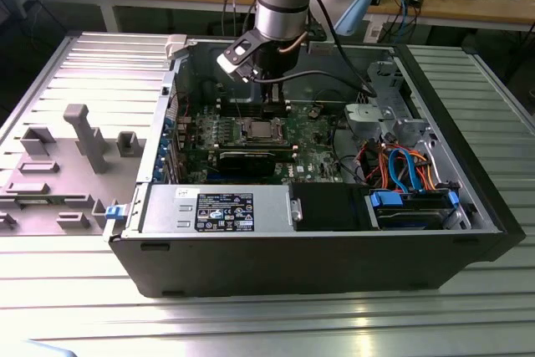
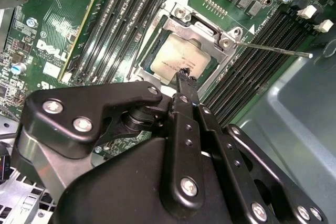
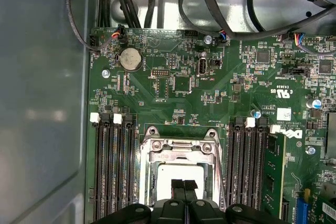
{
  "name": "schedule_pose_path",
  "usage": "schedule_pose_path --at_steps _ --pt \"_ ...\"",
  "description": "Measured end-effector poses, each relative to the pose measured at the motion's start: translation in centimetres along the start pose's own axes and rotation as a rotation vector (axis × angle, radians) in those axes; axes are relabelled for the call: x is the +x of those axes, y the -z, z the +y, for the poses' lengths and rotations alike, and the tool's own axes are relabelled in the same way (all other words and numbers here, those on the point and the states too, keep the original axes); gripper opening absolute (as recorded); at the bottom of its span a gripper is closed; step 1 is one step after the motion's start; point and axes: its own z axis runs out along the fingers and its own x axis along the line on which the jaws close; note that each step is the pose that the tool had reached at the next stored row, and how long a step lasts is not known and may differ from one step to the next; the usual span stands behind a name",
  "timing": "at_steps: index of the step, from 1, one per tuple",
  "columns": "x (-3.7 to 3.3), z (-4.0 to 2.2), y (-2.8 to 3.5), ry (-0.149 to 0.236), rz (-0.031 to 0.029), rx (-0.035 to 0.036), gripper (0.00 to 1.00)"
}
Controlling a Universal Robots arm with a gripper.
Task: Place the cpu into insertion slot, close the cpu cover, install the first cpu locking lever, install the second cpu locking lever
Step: 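Close the cpu cover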
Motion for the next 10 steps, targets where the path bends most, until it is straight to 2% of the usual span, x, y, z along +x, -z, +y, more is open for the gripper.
schedule_pose_path --at_steps 10 --pt "0.02 -0.42 -0.12 0.000 0.0000 0.0000 0.11"
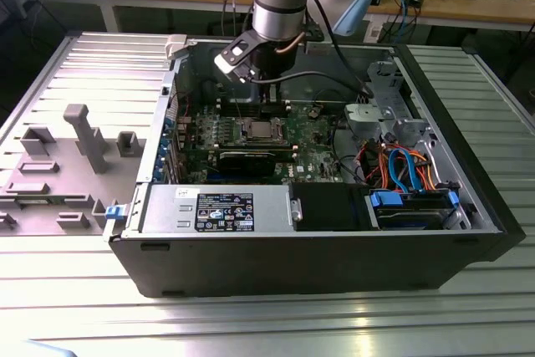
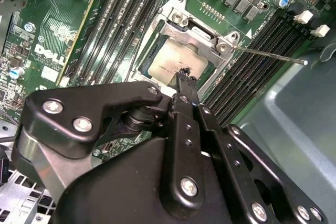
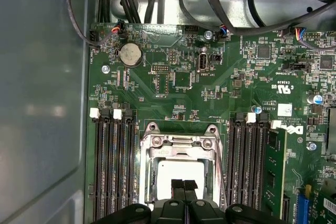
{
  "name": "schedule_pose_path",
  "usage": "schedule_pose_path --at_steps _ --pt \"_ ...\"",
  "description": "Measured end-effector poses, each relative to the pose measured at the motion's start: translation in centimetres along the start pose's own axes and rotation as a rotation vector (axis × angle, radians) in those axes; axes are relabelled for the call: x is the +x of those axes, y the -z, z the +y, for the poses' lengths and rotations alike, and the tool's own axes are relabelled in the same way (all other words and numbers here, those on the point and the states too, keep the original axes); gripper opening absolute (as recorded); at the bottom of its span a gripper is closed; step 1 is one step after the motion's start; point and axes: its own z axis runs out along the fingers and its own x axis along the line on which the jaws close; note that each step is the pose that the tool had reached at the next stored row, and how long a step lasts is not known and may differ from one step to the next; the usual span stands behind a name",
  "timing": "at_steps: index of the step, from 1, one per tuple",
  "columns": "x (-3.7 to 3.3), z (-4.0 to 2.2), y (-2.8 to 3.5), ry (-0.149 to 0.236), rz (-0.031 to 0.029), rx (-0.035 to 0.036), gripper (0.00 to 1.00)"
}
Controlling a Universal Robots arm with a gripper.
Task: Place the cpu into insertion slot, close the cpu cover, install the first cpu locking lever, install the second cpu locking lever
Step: 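Close the cpu cover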
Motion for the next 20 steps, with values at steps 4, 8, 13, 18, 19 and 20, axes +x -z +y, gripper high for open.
schedule_pose_path --at_steps 4,8,13,18,19,20 --pt "0.01 -0.18 -0.04 0.000 0.0000 0.0000 0.11" --pt "0.01 -0.27 -0.07 0.000 -0.0001 0.0000 0.11" --pt "0.02 -0.41 -0.14 0.000 -0.0001 0.0000 0.11" --pt "0.02 -0.50 -0.19 0.000 0.0000 0.0000 0.11" --pt "0.02 -0.51 -0.20 0.000 0.0000 0.0000 0.11" --pt "0.03 -0.54 -0.21 0.000 0.0000 0.0000 0.11"
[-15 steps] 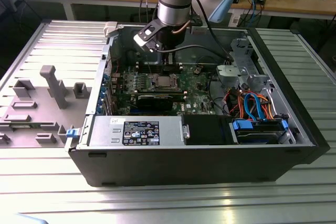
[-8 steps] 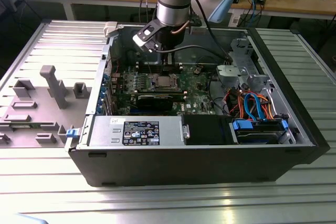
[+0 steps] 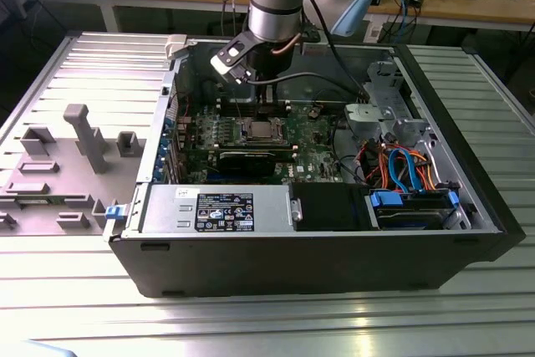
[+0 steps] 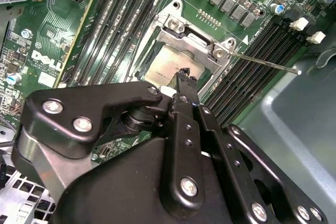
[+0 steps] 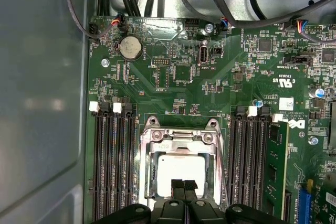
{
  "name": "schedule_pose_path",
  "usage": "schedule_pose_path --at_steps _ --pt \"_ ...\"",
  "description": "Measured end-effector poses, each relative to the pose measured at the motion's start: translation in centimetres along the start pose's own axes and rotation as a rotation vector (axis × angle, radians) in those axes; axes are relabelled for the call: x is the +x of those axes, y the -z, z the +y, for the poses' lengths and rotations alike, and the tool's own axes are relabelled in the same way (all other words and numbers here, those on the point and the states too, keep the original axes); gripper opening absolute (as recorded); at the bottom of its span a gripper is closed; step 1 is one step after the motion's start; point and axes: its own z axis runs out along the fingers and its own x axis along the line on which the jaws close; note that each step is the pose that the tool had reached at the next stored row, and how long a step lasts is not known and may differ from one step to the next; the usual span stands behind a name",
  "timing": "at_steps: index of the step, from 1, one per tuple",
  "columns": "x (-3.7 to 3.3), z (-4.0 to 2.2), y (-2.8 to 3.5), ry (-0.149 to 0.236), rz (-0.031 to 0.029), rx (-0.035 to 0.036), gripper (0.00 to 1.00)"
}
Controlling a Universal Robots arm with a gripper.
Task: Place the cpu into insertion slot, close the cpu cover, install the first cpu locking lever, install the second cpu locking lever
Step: 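Close the cpu cover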
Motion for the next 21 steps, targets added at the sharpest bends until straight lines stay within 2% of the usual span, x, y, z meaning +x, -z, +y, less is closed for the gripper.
schedule_pose_path --at_steps 16,21 --pt "0.02 -0.34 -0.18 0.000 0.0000 -0.0001 0.11" --pt "0.04 -0.57 -0.57 0.000 0.0000 -0.0001 0.11"
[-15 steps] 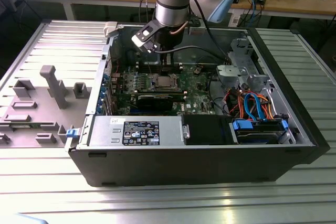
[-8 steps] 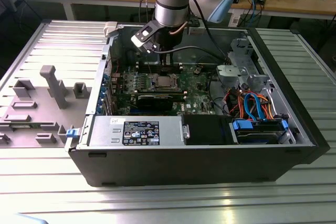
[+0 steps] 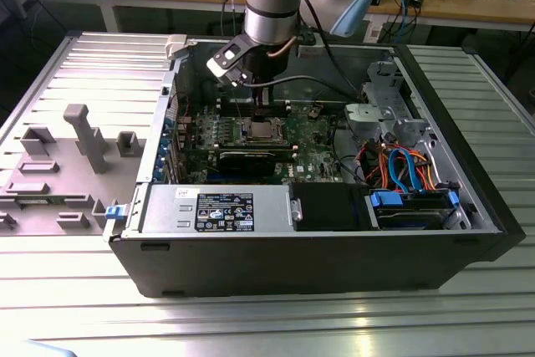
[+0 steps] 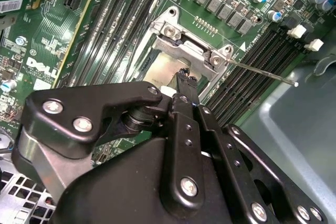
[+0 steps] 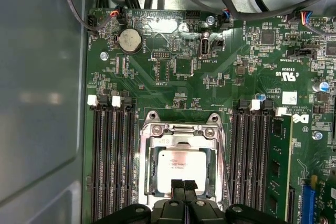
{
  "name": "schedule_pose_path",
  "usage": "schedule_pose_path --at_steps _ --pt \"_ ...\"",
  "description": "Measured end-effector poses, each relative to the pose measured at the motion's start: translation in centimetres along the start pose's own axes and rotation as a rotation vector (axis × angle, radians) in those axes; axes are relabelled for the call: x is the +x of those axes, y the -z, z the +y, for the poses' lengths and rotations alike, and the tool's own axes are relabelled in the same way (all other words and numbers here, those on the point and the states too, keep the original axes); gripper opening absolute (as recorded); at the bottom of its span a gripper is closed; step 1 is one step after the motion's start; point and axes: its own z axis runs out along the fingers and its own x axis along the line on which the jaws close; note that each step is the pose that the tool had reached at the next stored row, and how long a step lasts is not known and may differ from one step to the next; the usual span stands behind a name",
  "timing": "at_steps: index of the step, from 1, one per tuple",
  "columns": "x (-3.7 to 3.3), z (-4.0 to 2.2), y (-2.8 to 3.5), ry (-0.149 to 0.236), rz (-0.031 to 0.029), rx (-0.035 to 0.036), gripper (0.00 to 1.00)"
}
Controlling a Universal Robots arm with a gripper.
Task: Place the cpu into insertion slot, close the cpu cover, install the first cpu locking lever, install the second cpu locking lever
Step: 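Close the cpu cover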
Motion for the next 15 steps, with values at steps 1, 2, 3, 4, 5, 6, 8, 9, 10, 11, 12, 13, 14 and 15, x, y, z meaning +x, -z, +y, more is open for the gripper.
schedule_pose_path --at_steps 1,2,3,4,5,6,8,9,10,11,12,13,14,15 --pt "0.00 -0.04 -0.11 0.000 0.0000 0.0000 0.11" --pt "0.00 -0.07 -0.20 0.000 -0.0001 0.0001 0.11" --pt "0.01 -0.10 -0.27 0.000 -0.0001 0.0001 0.11" --pt "0.01 -0.12 -0.30 0.000 0.0000 0.0000 0.11" --pt "0.01 -0.13 -0.32 0.000 -0.0001 0.0001 0.11" --pt "0.01 -0.15 -0.36 0.000 -0.0001 0.0001 0.11" --pt "0.01 -0.17 -0.44 0.000 -0.0001 0.0001 0.11" --pt "0.01 -0.18 -0.47 0.000 -0.0001 0.0001 0.11" --pt "0.01 -0.19 -0.50 0.000 -0.0001 0.0001 0.11" --pt "0.01 -0.20 -0.52 0.000 -0.0001 0.0001 0.11" --pt "0.01 -0.20 -0.54 0.000 -0.0001 0.0001 0.11" --pt "0.01 -0.20 -0.56 0.000 -0.0001 0.0000 0.11" --pt "0.01 -0.21 -0.60 0.000 -0.0001 0.0001 0.11" --pt "0.01 -0.22 -0.63 0.000 -0.0001 0.0000 0.11"
